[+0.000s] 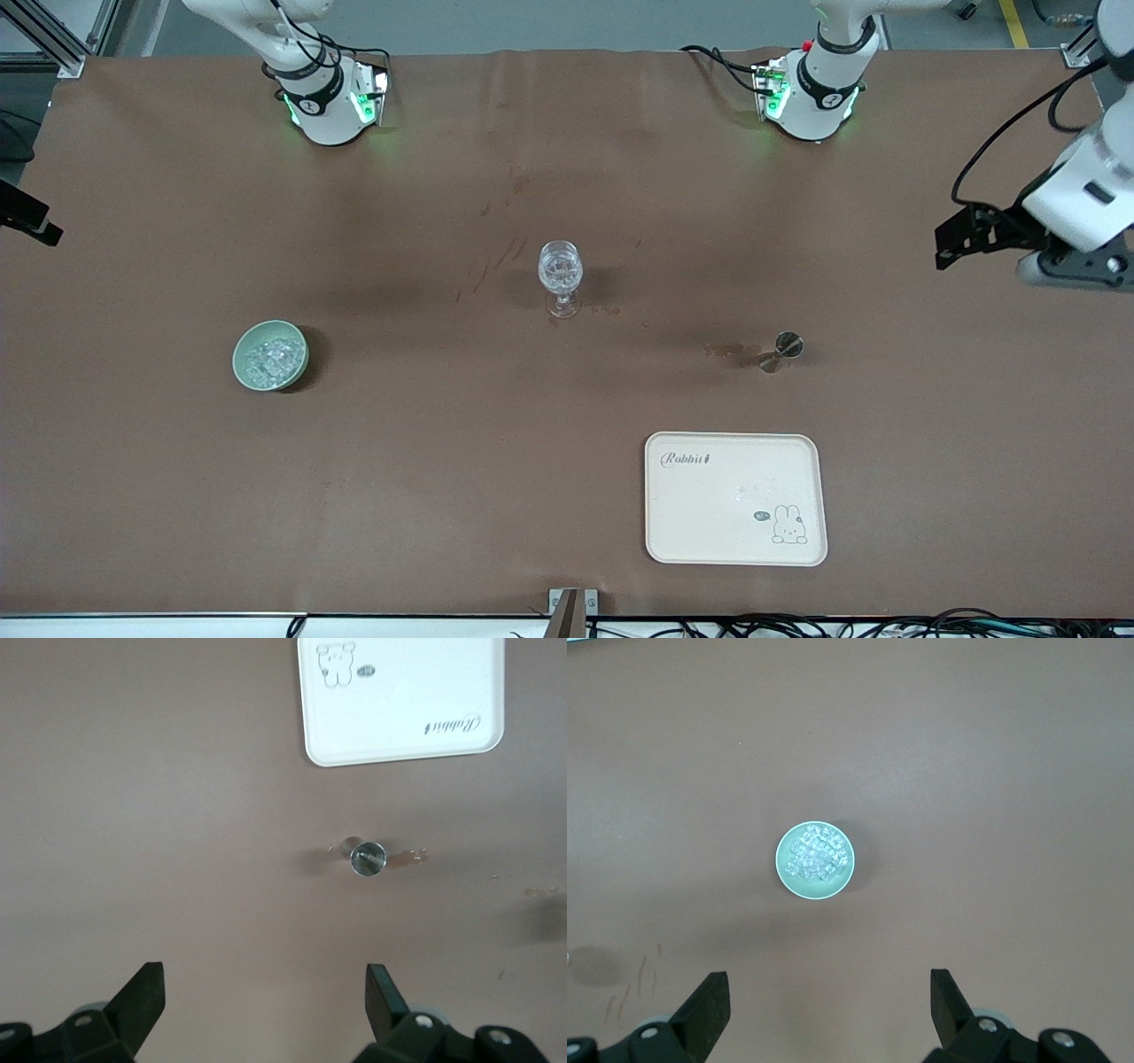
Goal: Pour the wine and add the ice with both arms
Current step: 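Reach the left gripper to the silver jigger while the right gripper reaches the bowl, then grasp the jigger with the left gripper while the right gripper grasps ice, then lift the jigger toward the glass while the right gripper lifts ice, then tilt the jigger over the wine glass with the left gripper to pour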
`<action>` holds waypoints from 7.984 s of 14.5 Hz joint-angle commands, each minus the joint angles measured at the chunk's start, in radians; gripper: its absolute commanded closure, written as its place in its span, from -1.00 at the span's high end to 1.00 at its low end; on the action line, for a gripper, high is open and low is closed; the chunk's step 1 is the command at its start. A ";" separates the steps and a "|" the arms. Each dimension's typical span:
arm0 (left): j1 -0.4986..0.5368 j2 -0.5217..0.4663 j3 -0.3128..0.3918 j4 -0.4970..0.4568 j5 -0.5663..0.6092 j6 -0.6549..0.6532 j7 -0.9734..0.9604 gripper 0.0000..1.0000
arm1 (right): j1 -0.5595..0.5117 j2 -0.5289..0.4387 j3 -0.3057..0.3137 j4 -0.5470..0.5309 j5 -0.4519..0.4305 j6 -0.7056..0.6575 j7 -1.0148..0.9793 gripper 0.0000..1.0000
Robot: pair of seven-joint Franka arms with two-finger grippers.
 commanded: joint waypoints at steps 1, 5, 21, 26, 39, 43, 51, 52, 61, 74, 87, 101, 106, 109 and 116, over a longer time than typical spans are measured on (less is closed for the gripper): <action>0.017 0.058 -0.003 0.033 0.015 -0.004 -0.011 1.00 | -0.013 0.004 0.008 0.011 0.005 -0.012 -0.012 1.00; 0.082 0.163 -0.003 0.036 -0.043 0.003 -0.141 1.00 | -0.013 0.004 0.008 0.011 0.005 -0.012 -0.012 1.00; 0.237 0.540 -0.003 -0.004 -0.693 0.124 -0.777 0.62 | 0.052 0.140 0.020 -0.410 0.042 0.403 -0.003 1.00; 0.234 0.629 -0.007 -0.042 -0.834 0.126 -0.713 0.40 | 0.056 0.231 0.019 -0.539 0.095 0.658 0.020 0.99; 0.225 0.721 -0.011 -0.093 -0.954 0.129 -0.561 0.07 | 0.060 0.357 0.019 -0.625 0.094 0.882 0.082 0.16; 0.223 0.729 -0.012 -0.099 -0.964 0.129 -0.550 0.04 | 0.060 0.374 0.017 -0.628 0.094 0.908 0.082 0.05; 0.218 0.730 -0.015 -0.111 -0.974 0.129 -0.550 -0.12 | 0.065 0.386 0.019 -0.628 0.094 0.905 0.100 -0.02; 0.217 0.730 -0.015 -0.117 -0.991 0.129 -0.550 -0.13 | 0.069 0.386 0.019 -0.628 0.094 0.905 0.108 -0.02; 0.211 0.730 -0.015 -0.140 -1.005 0.149 -0.525 -0.37 | 0.069 0.387 0.019 -0.631 0.094 0.902 0.109 -0.12; 0.206 0.692 -0.058 -0.133 -1.053 0.149 -0.536 -0.99 | 0.065 0.387 0.019 -0.624 0.094 0.888 0.109 -0.75; -0.010 0.340 -0.218 -0.173 -0.959 0.279 -1.082 -0.99 | 0.020 0.190 0.020 -0.290 0.080 0.442 0.128 -0.99; -0.317 0.273 -0.224 -0.091 -0.422 0.387 -1.790 -0.99 | -0.015 0.042 0.002 -0.006 0.025 0.011 0.043 -0.99; -0.390 0.302 -0.222 -0.079 -0.260 0.387 -1.914 -0.99 | -0.013 0.042 0.002 -0.007 0.026 0.006 0.043 -0.99; -0.395 0.315 -0.222 -0.076 -0.252 0.390 -1.943 -0.99 | -0.013 0.042 0.002 -0.009 0.029 0.006 0.043 -0.99; -0.466 0.329 -0.222 -0.079 -0.108 0.405 -2.046 -0.99 | -0.013 0.042 0.002 -0.009 0.037 0.006 0.043 -0.99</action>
